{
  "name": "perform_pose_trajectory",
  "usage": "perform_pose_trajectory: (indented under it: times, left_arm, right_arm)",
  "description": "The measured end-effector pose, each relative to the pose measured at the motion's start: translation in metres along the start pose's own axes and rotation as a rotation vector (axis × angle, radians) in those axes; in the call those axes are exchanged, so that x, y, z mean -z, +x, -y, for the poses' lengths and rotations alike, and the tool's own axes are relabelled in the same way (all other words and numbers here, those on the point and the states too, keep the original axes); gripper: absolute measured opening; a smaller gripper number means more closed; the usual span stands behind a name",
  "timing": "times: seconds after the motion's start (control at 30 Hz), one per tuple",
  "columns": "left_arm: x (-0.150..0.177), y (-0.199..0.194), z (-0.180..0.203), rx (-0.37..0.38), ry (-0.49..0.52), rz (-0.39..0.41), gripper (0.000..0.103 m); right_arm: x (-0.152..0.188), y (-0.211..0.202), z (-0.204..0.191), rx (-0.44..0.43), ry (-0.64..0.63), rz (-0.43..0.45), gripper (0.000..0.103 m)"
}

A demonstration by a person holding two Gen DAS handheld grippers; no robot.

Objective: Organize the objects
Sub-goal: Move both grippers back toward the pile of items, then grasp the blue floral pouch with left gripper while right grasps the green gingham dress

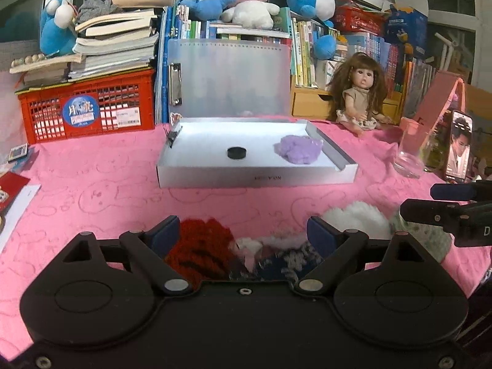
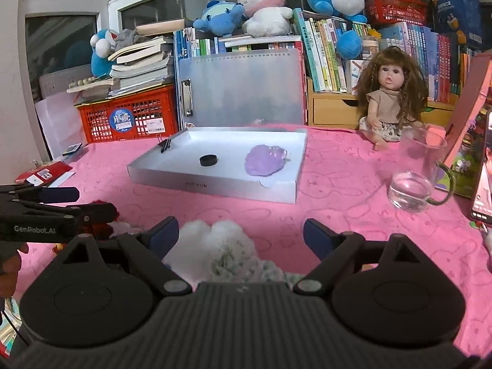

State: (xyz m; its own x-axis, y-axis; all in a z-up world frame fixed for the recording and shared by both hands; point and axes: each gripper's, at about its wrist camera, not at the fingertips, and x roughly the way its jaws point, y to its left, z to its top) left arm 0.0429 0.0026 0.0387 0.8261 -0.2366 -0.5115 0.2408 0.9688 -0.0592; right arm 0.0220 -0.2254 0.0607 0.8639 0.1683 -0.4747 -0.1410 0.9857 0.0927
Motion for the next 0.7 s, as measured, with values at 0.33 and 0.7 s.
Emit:
perform_pose_trajectory:
  times: [0.33, 0.7]
  left_arm:
    - [0.021, -0.017, 0.016, 0.053, 0.031, 0.011, 0.084]
    - [0.029, -0.007, 0.025, 0.078, 0.021, -0.034, 0.077]
  right_arm:
    - [0.022, -0.004, 0.002, 0.027, 0.010, -0.031, 0.093]
    - [0.032, -0.001, 0.006, 0.039, 0.035, -0.046, 0.092]
